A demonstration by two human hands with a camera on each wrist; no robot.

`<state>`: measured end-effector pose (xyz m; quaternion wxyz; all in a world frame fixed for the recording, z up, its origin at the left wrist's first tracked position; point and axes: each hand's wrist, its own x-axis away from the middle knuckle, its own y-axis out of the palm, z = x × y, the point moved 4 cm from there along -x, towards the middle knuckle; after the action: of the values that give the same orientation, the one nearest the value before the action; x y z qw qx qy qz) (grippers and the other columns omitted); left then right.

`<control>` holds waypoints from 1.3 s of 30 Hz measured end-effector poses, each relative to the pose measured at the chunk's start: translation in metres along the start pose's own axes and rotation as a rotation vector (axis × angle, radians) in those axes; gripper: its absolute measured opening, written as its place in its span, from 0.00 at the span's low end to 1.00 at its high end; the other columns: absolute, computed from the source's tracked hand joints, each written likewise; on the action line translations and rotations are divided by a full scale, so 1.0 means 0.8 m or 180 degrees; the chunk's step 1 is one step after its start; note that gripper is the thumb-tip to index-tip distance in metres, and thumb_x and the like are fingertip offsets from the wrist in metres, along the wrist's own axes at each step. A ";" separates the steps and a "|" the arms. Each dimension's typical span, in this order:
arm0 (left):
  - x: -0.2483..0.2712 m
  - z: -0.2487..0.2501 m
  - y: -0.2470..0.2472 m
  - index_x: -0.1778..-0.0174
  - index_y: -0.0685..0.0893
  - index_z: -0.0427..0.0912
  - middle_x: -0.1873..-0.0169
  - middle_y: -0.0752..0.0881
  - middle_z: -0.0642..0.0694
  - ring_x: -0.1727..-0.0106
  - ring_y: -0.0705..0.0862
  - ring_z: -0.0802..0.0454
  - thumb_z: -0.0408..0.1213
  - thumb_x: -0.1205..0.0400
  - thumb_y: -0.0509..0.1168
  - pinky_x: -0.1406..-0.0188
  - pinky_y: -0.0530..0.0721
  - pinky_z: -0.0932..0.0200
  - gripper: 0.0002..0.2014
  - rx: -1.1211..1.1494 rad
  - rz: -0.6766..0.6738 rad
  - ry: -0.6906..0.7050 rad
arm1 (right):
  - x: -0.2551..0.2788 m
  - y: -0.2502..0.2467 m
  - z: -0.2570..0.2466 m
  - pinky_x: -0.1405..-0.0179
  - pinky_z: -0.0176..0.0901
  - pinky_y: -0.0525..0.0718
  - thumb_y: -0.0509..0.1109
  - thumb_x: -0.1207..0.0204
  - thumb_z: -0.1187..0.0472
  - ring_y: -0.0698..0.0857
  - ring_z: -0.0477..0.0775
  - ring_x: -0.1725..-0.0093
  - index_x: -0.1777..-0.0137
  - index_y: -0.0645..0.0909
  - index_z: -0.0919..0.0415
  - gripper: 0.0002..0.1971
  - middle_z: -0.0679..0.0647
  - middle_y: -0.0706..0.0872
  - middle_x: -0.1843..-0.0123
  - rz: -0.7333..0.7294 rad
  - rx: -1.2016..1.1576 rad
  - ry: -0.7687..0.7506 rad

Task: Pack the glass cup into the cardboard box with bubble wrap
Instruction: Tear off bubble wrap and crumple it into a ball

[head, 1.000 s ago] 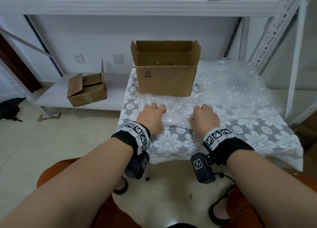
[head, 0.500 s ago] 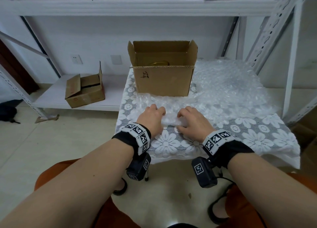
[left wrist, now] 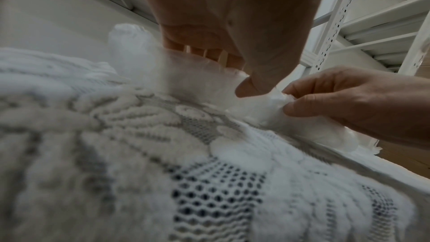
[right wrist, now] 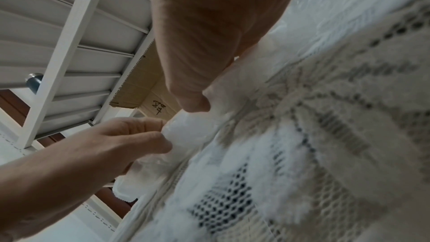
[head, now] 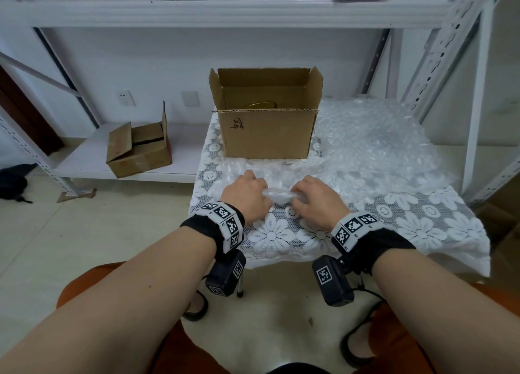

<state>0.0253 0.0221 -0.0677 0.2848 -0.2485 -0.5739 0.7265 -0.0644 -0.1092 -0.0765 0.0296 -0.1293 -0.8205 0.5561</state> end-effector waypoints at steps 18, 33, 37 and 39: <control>0.002 -0.004 -0.001 0.41 0.73 0.41 0.51 0.85 0.42 0.56 0.81 0.44 0.42 0.15 0.50 0.61 0.73 0.54 0.13 -0.0043 0.0186 0.0186 | -0.008 0.004 0.007 0.62 0.49 0.79 0.51 0.14 0.49 0.79 0.53 0.66 0.48 0.73 0.58 0.15 0.49 0.78 0.66 -0.0201 -0.0117 0.0273; -0.008 -0.001 -0.003 0.40 0.75 0.39 0.49 0.85 0.38 0.50 0.84 0.40 0.43 0.11 0.45 0.60 0.73 0.53 0.17 -0.0562 -0.0132 0.0311 | -0.011 0.003 0.012 0.52 0.54 0.82 0.47 0.13 0.52 0.82 0.57 0.58 0.50 0.74 0.59 0.17 0.54 0.81 0.58 -0.0436 0.0080 0.0351; -0.008 0.000 -0.002 0.39 0.76 0.39 0.48 0.85 0.39 0.49 0.84 0.41 0.41 0.11 0.46 0.59 0.74 0.53 0.16 -0.0666 -0.0115 0.0326 | -0.013 0.003 0.009 0.52 0.52 0.81 0.47 0.12 0.52 0.80 0.55 0.59 0.55 0.71 0.57 0.16 0.53 0.80 0.58 -0.0532 0.0122 0.0377; -0.008 0.002 -0.003 0.39 0.77 0.38 0.46 0.85 0.40 0.47 0.83 0.42 0.38 0.12 0.48 0.56 0.76 0.53 0.15 -0.0823 -0.0219 0.0382 | -0.013 0.001 0.008 0.55 0.48 0.78 0.47 0.12 0.53 0.79 0.54 0.59 0.57 0.71 0.57 0.16 0.53 0.79 0.59 -0.0625 0.0135 0.0385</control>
<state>0.0286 0.0170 -0.0646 0.3090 -0.3063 -0.6528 0.6201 -0.0551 -0.1174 -0.0787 0.1361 -0.0810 -0.8140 0.5589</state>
